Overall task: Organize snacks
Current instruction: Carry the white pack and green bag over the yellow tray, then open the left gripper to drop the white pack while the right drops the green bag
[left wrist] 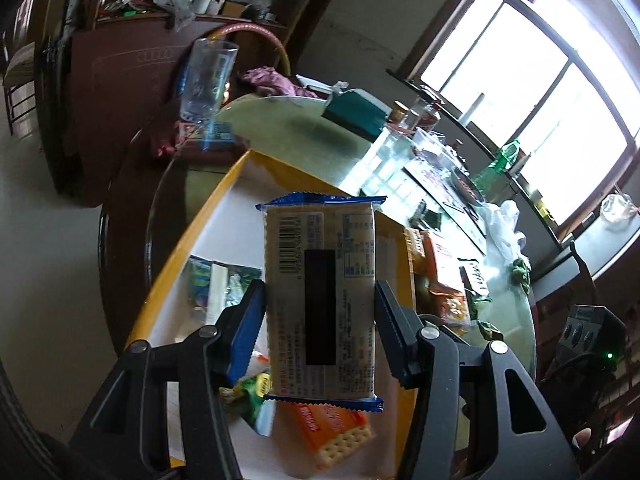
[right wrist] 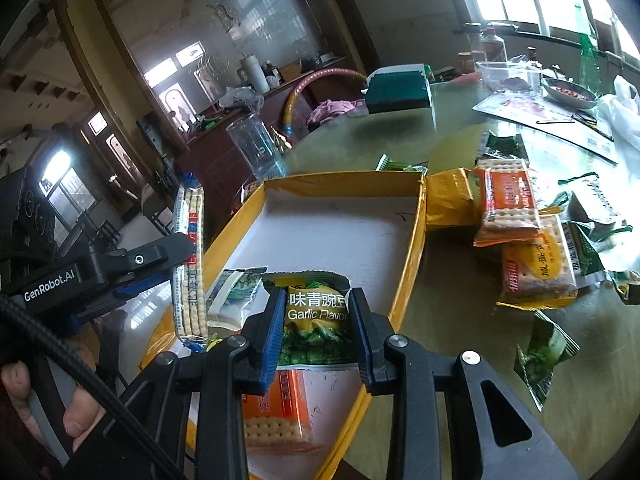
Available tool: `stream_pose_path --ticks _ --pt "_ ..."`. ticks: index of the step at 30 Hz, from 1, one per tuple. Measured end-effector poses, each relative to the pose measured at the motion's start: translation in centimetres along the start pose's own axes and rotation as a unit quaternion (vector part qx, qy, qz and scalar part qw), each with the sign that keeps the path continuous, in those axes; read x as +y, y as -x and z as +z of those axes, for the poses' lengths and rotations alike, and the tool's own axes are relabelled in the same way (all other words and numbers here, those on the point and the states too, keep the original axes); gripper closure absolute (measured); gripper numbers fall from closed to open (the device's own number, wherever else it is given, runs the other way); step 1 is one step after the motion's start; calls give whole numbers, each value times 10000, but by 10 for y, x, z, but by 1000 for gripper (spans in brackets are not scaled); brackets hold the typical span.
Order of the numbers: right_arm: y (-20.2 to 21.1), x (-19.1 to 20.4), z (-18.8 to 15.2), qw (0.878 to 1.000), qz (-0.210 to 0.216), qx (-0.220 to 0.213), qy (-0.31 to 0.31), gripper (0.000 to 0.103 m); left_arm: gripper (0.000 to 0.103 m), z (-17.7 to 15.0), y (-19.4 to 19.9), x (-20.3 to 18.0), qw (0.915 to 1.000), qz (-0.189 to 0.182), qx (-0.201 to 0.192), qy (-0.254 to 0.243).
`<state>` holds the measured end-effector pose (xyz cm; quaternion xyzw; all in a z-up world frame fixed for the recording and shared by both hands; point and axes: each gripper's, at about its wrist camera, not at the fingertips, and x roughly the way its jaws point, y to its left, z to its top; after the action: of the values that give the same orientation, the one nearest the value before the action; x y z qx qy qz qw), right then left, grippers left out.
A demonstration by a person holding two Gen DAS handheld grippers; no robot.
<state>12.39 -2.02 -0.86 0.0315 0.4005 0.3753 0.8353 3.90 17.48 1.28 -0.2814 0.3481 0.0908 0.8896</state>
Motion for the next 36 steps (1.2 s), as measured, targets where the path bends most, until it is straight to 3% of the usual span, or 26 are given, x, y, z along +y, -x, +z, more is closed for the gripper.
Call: stream_pose_path --ticks 11,16,22,31,33,36 --pt "-18 0 11 9998 -35 176 53 72 47 15 -17 28 9994 300 86 147" --pt "-33 0 21 9992 -227 292 141 72 47 29 -28 27 9993 338 128 -20" --pt "-63 -8 31 9973 -349 646 -46 72 47 30 -68 23 9963 259 779 -238" --pt "-73 -10 27 9958 -464 785 -52 70 46 20 -90 13 9885 532 1267 -624" --pt "-71 -12 27 9960 -434 770 -129 62 42 19 -89 12 9882 561 1268 -650" --pt "-59 -11 26 9972 -313 653 -172 55 28 19 -80 4 9896 600 1068 -748"
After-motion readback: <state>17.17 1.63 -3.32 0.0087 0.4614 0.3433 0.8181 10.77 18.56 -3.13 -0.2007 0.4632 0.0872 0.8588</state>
